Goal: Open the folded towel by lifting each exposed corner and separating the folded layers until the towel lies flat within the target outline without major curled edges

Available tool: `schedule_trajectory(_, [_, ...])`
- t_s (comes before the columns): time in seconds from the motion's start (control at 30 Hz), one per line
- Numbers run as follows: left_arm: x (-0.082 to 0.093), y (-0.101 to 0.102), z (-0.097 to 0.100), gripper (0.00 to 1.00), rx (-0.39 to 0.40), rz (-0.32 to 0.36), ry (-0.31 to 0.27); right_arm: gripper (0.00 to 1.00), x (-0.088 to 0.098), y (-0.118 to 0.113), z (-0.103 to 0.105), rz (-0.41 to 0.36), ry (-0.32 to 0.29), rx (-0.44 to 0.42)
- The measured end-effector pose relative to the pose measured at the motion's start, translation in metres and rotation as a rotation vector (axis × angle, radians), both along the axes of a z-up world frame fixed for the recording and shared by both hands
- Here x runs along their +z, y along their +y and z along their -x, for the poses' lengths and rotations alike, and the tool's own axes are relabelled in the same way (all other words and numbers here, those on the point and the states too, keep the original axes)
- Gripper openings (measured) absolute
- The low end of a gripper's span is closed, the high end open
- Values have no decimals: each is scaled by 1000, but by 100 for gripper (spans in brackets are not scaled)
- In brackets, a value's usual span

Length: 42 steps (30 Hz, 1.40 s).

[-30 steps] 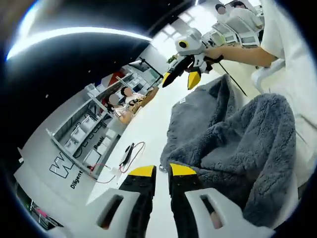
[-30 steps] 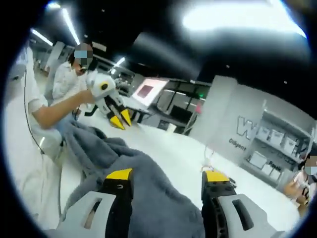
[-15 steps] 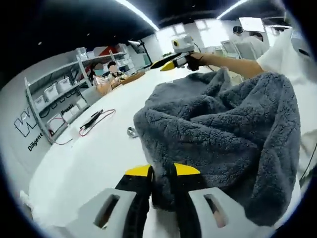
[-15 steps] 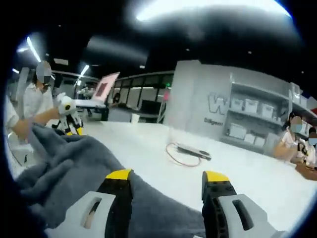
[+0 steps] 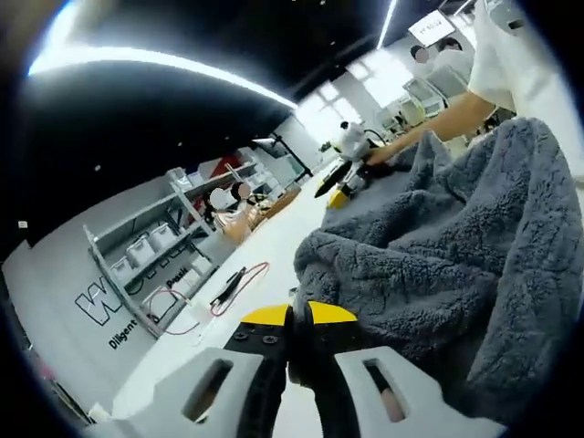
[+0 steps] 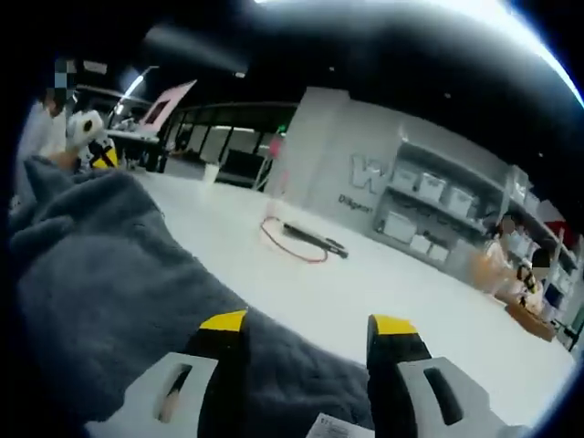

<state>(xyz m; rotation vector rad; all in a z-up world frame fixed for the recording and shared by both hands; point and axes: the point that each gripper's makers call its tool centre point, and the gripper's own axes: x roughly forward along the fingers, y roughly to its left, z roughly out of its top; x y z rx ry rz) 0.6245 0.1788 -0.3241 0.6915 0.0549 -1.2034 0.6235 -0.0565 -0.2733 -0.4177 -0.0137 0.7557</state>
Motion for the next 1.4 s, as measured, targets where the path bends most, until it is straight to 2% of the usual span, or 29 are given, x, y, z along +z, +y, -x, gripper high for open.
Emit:
schedule_trajectory(0.03, [-4,2,-4,5,3,-4,-1,54,-3,-9,-8,1,10,-49])
schedule_trajectory(0.1, [-13,6,-13,5,8,-25,-18,53,-10,-27,-22,-28,68,-119])
schedule_trajectory(0.13, [-18,10,-19,5,22,-37,-10,51,-11,-31,-28,-89,107,-138])
schedule_trajectory(0.17, [-23,13,-22,5,32,-41,6,51,-12,-43,-42,-194,151,-177])
schedule_trajectory(0.2, [-27,15,-25,5,42,-45,22,52,-14,-47,-46,-212,165,-178])
schedule_trajectory(0.3, [-46,20,-35,5,31,-60,99,53,-11,-49,-55,-191,82,-131])
schedule_trajectory(0.33, [-58,16,-25,5,2,-64,167,54,-23,-62,-67,-156,73,-182])
schedule_trajectory(0.37, [-59,12,-20,5,-30,-50,191,55,-30,-71,-74,-147,87,-225])
schedule_trajectory(0.4, [-54,9,-19,5,-72,-40,152,55,-36,-75,-80,-153,94,-239])
schedule_trajectory(0.43, [-48,7,-24,5,-133,-42,71,55,-57,-86,-94,-155,143,-302])
schedule_trajectory(0.47, [-46,4,-22,5,-184,-48,12,55,-67,-95,-100,-103,151,-350])
schedule_trajectory(0.5, [-42,1,-24,5,-197,-32,-41,55,-77,-105,-107,-5,122,-398])
schedule_trajectory(0.53, [-41,2,-27,5,-193,-35,-71,55,-85,-111,-111,64,99,-433])
schedule_trajectory(0.57, [-32,5,-39,5,-125,23,-103,55,-99,-114,-113,141,75,-451])
schedule_trajectory(0.6, [-27,6,-41,5,-110,66,-112,56,-100,-109,-103,81,70,-457])
schedule_trajectory(0.67, [-10,9,-45,5,-83,183,-192,56,-77,-105,-98,-21,37,-459])
schedule_trajectory(0.7, [-9,10,-45,5,-77,182,-203,57,-70,-104,-97,-50,8,-456])
schedule_trajectory(0.73, [-11,11,-46,5,-68,144,-218,57,-67,-99,-94,-66,-7,-422])
schedule_trajectory(0.77, [-6,14,-49,6,-23,164,-237,57,-77,-96,-91,-39,42,-395])
schedule_trajectory(0.8, [-5,13,-46,6,-28,179,-242,57,-83,-98,-92,-1,59,-402])
schedule_trajectory(0.9, [-11,14,-44,6,-22,154,-253,59,-92,-101,-96,35,75,-443])
schedule_trajectory(0.93, [-16,16,-45,6,-9,120,-281,59,-95,-97,-95,34,87,-433])
schedule_trajectory(0.97, [-17,15,-45,6,-9,113,-284,60,-98,-94,-94,40,101,-425])
schedule_trajectory(1.03, [-22,13,-41,6,-19,94,-276,62,-96,-91,-92,48,87,-412])
schedule_trajectory(1.2, [-8,23,-49,7,41,125,-324,62,-99,-95,-93,-13,132,-433])
schedule_trajectory(1.23, [-1,27,-53,7,70,127,-367,62,-100,-97,-93,-36,148,-438])
schedule_trajectory(1.27, [-1,28,-54,7,70,122,-377,61,-100,-96,-93,-37,147,-438])
schedule_trajectory(1.33, [-3,28,-55,1,69,118,-363,60,-101,-99,-94,-48,150,-445])
schedule_trajectory(1.4, [-4,28,-55,2,70,114,-361,59,-100,-100,-95,-54,152,-451])
